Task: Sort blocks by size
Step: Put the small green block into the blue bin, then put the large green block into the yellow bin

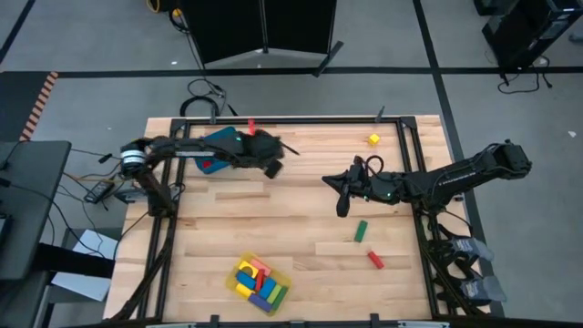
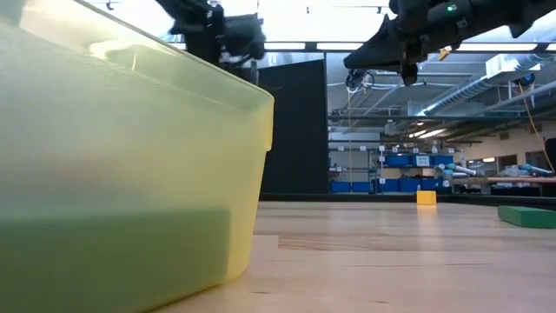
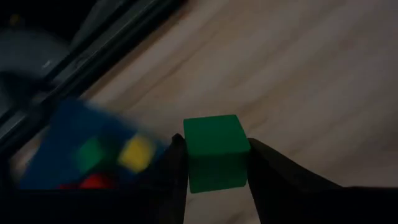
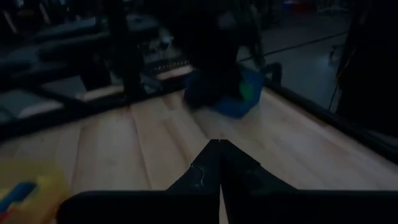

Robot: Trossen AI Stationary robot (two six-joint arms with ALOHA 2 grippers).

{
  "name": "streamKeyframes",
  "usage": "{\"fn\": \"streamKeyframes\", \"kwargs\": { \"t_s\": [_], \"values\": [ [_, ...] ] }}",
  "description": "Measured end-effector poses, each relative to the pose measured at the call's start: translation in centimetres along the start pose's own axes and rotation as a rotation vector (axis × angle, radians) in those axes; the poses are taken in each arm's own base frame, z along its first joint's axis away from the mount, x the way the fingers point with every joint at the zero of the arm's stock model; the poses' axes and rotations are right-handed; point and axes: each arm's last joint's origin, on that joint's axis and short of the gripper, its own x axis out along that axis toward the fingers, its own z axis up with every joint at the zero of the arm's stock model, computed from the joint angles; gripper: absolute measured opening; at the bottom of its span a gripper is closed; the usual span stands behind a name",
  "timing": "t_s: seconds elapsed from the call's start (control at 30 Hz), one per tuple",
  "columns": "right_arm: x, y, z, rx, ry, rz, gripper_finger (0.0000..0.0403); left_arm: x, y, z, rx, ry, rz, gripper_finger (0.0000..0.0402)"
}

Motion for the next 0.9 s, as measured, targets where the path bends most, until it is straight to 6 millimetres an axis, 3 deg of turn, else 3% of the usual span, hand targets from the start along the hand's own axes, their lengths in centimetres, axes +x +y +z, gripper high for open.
{"fn": "streamKeyframes", "kwargs": {
  "t_s": [0.23, 0.4, 0.5, 0.63, 0.8, 0.9],
  "values": [
    [-0.9, 1.2, -1.6, -0.091, 0.124, 0.042, 0.0011, -0.3, 6.9, -3.9, -0.161, 0.044, 0.088, 0.0138],
    [-1.5, 1.8, -2.5, -0.133, 0.190, 0.065, 0.0013, 0.4, 10.1, -5.6, -0.265, 0.047, 0.120, 0.0139],
    [-1.7, 1.9, -2.9, -0.105, 0.221, 0.063, 0.0029, 1.5, 11.0, -6.5, -0.279, 0.091, 0.161, 0.0166],
    [-2.2, 2.0, -3.6, -0.064, 0.278, 0.056, 0.0084, 2.2, 11.6, -6.8, -0.289, 0.107, 0.183, 0.0233],
    [-3.2, 2.5, -4.8, 0.001, 0.391, 0.053, 0.0166, 2.0, 11.5, -6.6, -0.280, 0.085, 0.160, 0.0304],
    [-4.2, 2.8, -5.9, 0.068, 0.509, 0.067, 0.0203, 1.3, 10.6, -6.3, -0.250, 0.049, 0.060, 0.0330]
  ]
}}
